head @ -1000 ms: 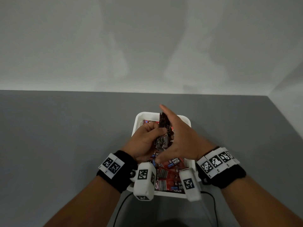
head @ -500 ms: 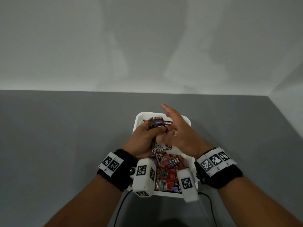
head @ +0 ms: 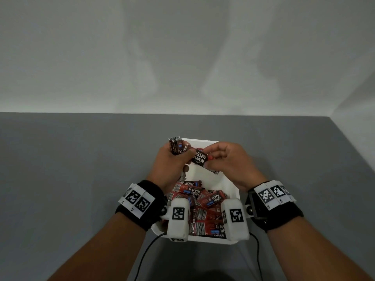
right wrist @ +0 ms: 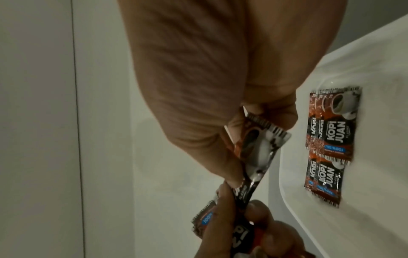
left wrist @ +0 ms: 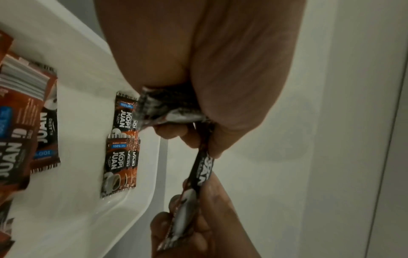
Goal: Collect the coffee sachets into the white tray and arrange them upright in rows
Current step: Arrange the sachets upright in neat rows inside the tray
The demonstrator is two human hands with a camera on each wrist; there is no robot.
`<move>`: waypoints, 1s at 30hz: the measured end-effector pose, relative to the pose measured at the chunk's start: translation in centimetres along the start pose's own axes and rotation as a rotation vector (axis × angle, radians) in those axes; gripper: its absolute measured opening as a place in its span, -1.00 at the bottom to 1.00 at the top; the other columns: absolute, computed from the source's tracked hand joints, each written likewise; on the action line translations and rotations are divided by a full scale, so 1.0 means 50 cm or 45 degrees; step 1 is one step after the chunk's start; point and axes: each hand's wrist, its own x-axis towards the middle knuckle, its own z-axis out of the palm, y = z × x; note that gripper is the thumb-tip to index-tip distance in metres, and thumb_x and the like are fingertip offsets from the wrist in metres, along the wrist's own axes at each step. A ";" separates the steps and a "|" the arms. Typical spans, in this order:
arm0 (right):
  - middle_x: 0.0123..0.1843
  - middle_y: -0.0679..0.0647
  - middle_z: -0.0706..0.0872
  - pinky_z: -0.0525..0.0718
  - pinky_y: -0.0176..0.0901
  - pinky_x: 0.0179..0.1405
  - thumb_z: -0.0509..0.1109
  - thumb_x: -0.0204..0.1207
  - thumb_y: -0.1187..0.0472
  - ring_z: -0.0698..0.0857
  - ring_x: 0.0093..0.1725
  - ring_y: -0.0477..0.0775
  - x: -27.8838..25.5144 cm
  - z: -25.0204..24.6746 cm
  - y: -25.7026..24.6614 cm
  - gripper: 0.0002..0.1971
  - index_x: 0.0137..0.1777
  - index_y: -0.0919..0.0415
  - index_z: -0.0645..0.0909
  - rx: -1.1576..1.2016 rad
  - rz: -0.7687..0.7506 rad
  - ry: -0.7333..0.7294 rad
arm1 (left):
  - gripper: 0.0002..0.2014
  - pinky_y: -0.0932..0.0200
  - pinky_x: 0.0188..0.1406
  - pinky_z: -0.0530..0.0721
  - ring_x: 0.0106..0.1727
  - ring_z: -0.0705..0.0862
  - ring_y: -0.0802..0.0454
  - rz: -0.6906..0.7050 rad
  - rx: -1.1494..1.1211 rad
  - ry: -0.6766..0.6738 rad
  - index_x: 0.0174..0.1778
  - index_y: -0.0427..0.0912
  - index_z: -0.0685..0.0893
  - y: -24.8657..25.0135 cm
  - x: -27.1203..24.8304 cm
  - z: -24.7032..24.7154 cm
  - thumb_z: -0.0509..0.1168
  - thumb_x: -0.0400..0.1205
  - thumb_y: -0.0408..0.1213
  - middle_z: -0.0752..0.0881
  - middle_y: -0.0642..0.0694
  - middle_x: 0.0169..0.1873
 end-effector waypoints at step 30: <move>0.11 0.01 0.80 0.72 -0.01 0.20 0.40 0.61 0.29 0.73 0.12 0.09 0.194 0.113 0.117 -0.80 0.01 0.02 0.83 -1.135 -0.047 -0.172 | -0.82 0.27 -0.25 0.62 -0.09 0.77 -0.02 -0.290 0.966 0.311 0.09 -0.19 0.75 -0.074 0.005 -0.102 0.36 0.59 -0.37 0.81 -0.09 -0.15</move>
